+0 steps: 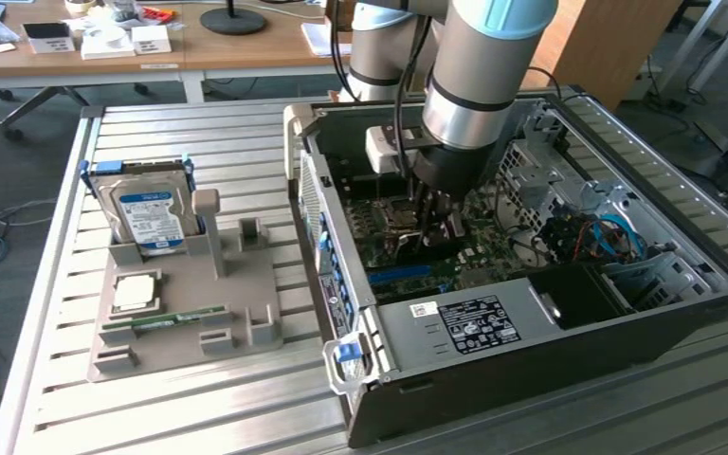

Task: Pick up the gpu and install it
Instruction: 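Insert the gpu into the slot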

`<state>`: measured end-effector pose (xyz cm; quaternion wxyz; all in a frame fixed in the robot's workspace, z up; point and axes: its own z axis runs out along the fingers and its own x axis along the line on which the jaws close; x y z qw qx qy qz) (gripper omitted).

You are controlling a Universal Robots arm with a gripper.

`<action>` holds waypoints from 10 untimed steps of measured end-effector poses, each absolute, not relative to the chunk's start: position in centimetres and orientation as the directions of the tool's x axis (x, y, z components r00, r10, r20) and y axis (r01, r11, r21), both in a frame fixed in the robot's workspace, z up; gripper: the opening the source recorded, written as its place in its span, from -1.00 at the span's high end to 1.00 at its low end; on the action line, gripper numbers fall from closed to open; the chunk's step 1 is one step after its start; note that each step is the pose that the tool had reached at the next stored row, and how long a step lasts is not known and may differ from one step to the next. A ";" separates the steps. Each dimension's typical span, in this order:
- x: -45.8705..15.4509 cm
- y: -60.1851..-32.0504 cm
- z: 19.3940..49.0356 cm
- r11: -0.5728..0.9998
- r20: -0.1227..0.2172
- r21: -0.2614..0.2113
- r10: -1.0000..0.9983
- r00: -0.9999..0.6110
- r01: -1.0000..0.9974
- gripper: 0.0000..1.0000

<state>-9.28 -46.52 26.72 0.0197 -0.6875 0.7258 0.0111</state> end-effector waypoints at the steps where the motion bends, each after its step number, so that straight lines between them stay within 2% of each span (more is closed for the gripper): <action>1: -9.3 -46.5 26.7 0.054 -0.044 -0.011 -0.998 -0.054 -0.998 0.47; 10: -9.3 -46.5 26.7 0.054 -0.044 -0.011 -0.998 -0.054 -0.998 0.47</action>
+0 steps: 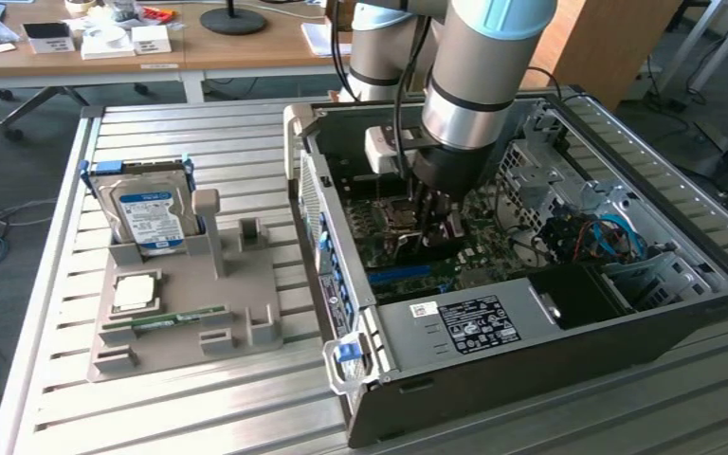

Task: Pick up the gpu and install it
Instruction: 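Insert the gpu into the slot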

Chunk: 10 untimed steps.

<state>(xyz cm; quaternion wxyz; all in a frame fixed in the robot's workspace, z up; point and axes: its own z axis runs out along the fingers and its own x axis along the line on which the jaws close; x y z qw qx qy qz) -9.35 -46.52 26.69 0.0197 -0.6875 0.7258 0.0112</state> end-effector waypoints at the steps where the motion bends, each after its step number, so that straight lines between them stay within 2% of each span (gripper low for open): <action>1: -9.3 -46.5 26.7 0.054 -0.044 -0.011 -0.998 -0.054 -0.998 0.47; 10: -9.3 -46.5 26.5 0.055 -0.036 -0.011 -0.998 -0.054 -0.998 0.47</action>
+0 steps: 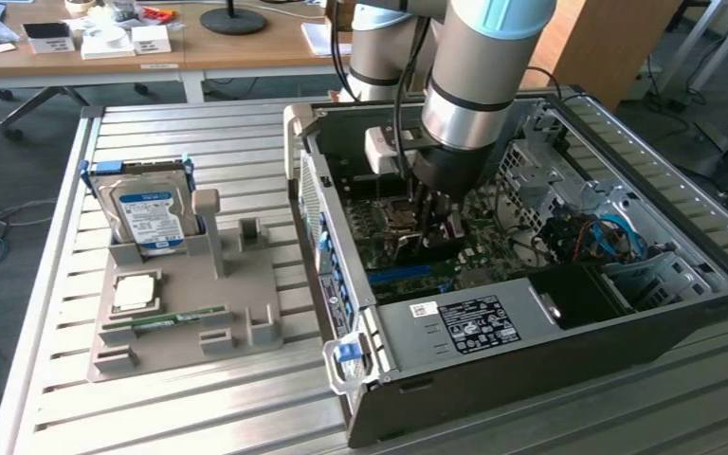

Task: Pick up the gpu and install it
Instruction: 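Insert the gpu into the slot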

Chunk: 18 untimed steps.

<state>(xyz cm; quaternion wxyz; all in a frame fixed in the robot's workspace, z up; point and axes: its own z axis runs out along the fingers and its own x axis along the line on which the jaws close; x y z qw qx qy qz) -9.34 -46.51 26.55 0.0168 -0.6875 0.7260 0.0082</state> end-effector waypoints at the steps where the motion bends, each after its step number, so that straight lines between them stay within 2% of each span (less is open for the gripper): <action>1: -9.3 -46.5 26.5 0.055 -0.036 -0.011 -0.998 -0.054 -0.998 0.47; 18: -9.3 -46.5 25.9 0.055 -0.035 -0.011 -0.998 -0.054 -0.998 0.47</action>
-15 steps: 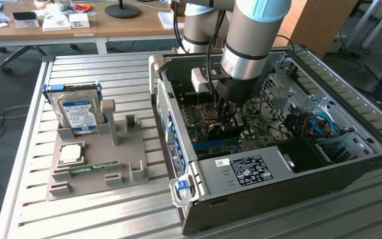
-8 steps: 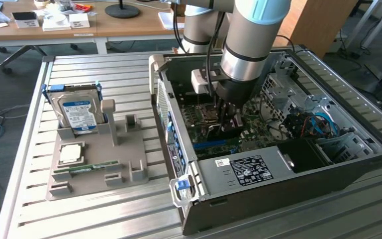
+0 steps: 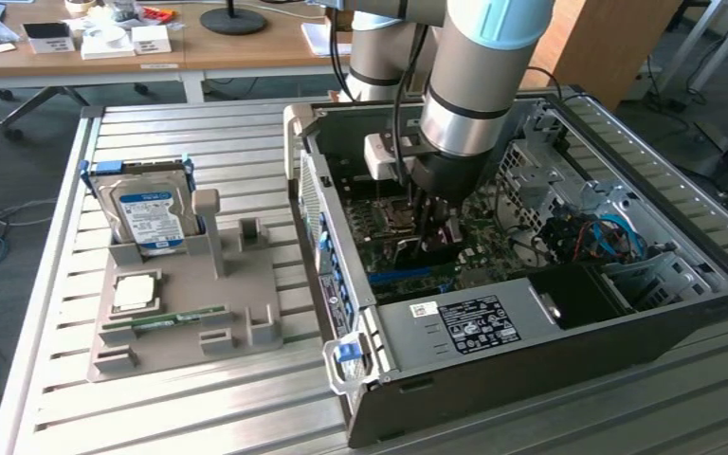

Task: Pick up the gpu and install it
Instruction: 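Insert the gpu into the slot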

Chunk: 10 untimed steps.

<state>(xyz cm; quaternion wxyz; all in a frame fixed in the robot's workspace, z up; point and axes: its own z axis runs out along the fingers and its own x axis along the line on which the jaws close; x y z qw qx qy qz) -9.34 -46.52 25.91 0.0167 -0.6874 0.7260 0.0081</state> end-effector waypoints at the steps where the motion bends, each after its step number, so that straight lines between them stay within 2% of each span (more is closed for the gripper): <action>1: -9.3 -46.5 25.9 0.055 -0.036 -0.011 -0.998 -0.054 -0.998 0.47; 10: -9.3 -46.5 25.6 0.055 -0.036 -0.011 -0.998 -0.054 -0.998 0.47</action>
